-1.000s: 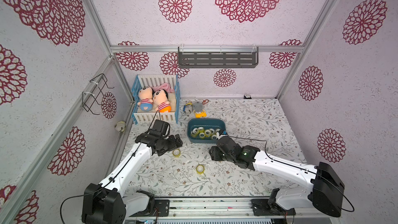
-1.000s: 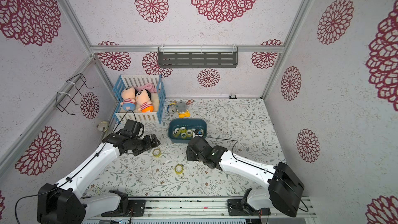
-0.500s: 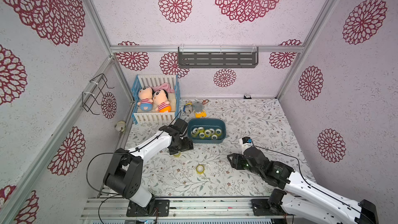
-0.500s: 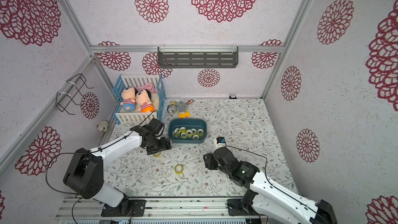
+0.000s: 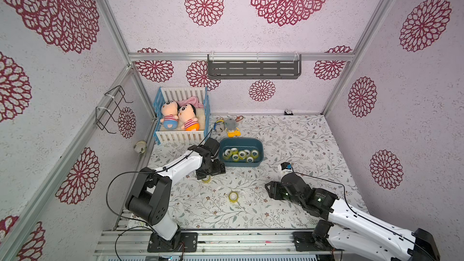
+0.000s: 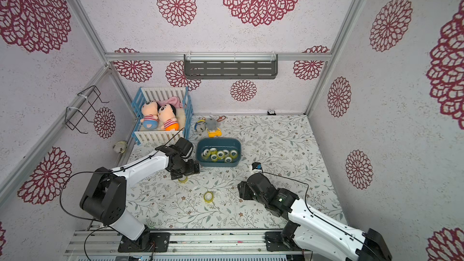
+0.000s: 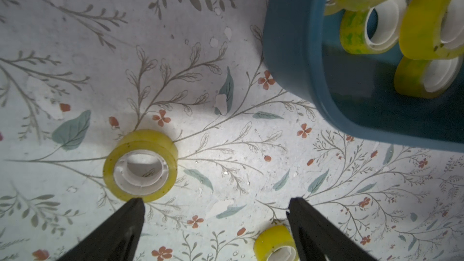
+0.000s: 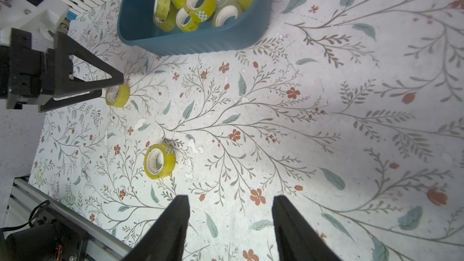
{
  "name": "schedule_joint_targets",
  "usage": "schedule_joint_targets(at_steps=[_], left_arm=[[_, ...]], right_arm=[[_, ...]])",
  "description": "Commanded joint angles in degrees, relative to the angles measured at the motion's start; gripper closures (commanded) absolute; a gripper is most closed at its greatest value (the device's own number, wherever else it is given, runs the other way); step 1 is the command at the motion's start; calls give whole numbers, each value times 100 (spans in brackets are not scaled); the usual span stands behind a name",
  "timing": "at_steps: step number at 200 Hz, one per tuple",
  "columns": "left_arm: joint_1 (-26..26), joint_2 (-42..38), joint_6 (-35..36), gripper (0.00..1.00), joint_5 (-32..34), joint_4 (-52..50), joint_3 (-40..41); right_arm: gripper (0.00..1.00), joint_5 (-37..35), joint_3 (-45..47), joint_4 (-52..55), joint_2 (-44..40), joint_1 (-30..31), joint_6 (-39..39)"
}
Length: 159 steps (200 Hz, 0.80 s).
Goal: Put the transparent tape into the storage box
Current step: Move the tape to the center of the board.
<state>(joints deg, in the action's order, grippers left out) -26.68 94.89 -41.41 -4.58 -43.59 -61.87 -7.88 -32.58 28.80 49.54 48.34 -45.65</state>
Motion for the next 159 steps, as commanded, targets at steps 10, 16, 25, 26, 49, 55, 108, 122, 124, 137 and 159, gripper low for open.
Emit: schedule_joint_targets(at_steps=[10, 16, 25, 26, 49, 55, 108, 122, 124, 137, 159], left_arm=[[124, 225, -78, 3, -333, 380, 20], [141, 254, -79, 3, -430, 459, 49], [174, 309, -87, 3, -539, 546, 69], [177, 319, -87, 3, -546, 554, 69], [205, 530, -84, 2, -592, 623, 61], [203, 595, -87, 2, -597, 626, 61], [-15, 735, -278, 4, -680, 516, -49], [-320, 728, -323, 3, -585, 380, -223], [-362, 731, -328, 3, -581, 368, -245], [-657, 815, -412, 3, -577, 314, -405], [-1115, 942, -733, 3, -787, 557, -605]], right_arm=[[40, -60, -46, -6, -213, 0, 98], [40, -85, -47, 34, -253, -6, 111], [40, -116, -50, 97, -307, -8, 124], [40, -117, -49, 103, -315, -8, 130], [39, -187, -47, 265, -409, -8, 125], [39, -212, -56, 283, -434, -8, 123], [39, -276, -64, 194, -375, -4, 130], [39, -260, -65, 82, -268, -6, 169], [39, -254, -64, 71, -251, -8, 177], [39, -257, -73, -28, -124, -5, 235], [39, -278, -82, -172, 27, -17, 317]])
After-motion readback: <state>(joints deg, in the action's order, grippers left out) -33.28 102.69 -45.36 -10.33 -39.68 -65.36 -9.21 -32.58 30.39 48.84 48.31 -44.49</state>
